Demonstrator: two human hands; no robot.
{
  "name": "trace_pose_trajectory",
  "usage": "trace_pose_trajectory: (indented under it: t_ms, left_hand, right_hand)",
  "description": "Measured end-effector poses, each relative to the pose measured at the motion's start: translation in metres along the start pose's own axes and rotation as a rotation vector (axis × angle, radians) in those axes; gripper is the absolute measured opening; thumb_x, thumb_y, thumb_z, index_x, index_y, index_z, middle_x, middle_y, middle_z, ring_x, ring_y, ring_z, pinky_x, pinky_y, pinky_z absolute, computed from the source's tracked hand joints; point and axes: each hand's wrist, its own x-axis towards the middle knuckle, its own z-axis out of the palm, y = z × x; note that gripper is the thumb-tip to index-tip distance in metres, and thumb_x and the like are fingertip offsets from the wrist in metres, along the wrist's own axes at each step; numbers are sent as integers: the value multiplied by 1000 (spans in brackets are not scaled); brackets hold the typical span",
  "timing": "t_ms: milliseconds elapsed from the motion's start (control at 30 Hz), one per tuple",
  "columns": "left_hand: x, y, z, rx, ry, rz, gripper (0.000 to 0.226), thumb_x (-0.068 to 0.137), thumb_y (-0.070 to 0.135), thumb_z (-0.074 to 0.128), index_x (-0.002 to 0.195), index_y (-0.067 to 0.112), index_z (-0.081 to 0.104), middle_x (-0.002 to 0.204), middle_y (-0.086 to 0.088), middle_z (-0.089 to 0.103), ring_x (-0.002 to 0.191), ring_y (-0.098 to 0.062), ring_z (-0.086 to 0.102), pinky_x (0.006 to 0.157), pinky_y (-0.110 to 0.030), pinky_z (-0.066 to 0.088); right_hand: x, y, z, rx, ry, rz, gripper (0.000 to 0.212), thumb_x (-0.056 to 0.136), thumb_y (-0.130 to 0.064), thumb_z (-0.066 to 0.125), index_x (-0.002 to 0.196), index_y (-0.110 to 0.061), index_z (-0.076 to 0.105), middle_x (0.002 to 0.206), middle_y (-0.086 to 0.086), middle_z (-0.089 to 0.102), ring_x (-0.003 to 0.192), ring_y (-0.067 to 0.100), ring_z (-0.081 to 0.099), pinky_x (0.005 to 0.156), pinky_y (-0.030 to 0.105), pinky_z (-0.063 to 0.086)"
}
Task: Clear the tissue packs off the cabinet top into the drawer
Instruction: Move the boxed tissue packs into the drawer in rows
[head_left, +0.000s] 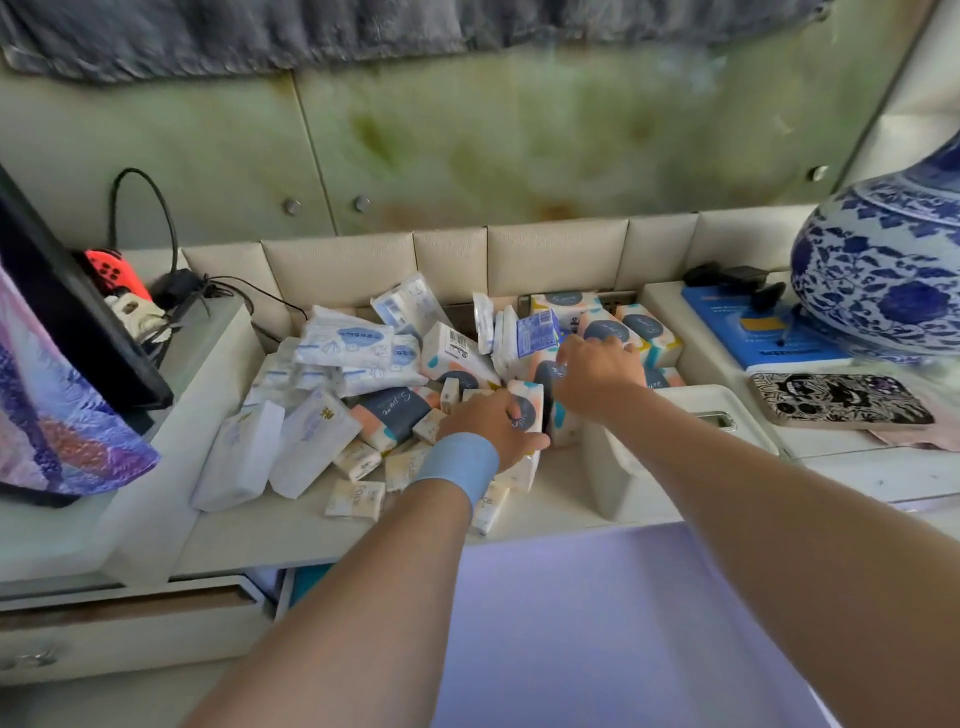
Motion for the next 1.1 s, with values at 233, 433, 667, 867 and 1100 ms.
trace_pose_trajectory:
  t_ms: [233, 433, 667, 867, 1100]
  left_hand:
    - [1, 10, 7, -47, 98, -92, 59, 76, 36, 72, 125, 24, 43, 126, 1, 57, 115, -28, 56, 91, -38, 49]
    - [0, -5, -15, -392, 109, -153, 60, 75, 28, 72, 132, 27, 52, 126, 1, 58, 112, -25, 58, 87, -30, 47]
    - [-42, -21, -55, -432, 117, 58, 50, 74, 5, 64, 118, 30, 63, 110, 8, 66, 98, -15, 62, 80, -22, 49]
    - [-100, -54, -68, -267, 42, 95, 54, 70, 7, 65, 115, 38, 64, 112, 11, 67, 102, -13, 62, 90, -29, 53]
    - [-168, -90, -44, -132, -124, 131, 42, 73, 13, 73, 109, 35, 68, 114, 11, 65, 107, -12, 60, 97, -32, 49]
  right_hand:
    - [10, 6, 26, 29, -182, 76, 67, 83, -57, 59, 135, -21, 37, 126, 8, 60, 122, 31, 49, 111, 54, 23]
    - [18, -2, -1, 364, -54, 196, 62, 83, -34, 60, 140, -21, 40, 118, 8, 61, 111, 29, 57, 101, 46, 44]
    - [-11, -3, -46, 687, 23, 104, 51, 81, -29, 61, 131, -20, 57, 116, 5, 65, 92, 22, 60, 70, 29, 49]
    - [-77, -15, -55, 688, -97, -26, 36, 71, -28, 70, 106, -24, 62, 93, -2, 66, 82, 17, 62, 70, 31, 55]
    - [-155, -22, -41, 545, -222, -206, 55, 67, -29, 77, 119, -33, 59, 109, -8, 63, 94, 14, 60, 79, 29, 55]
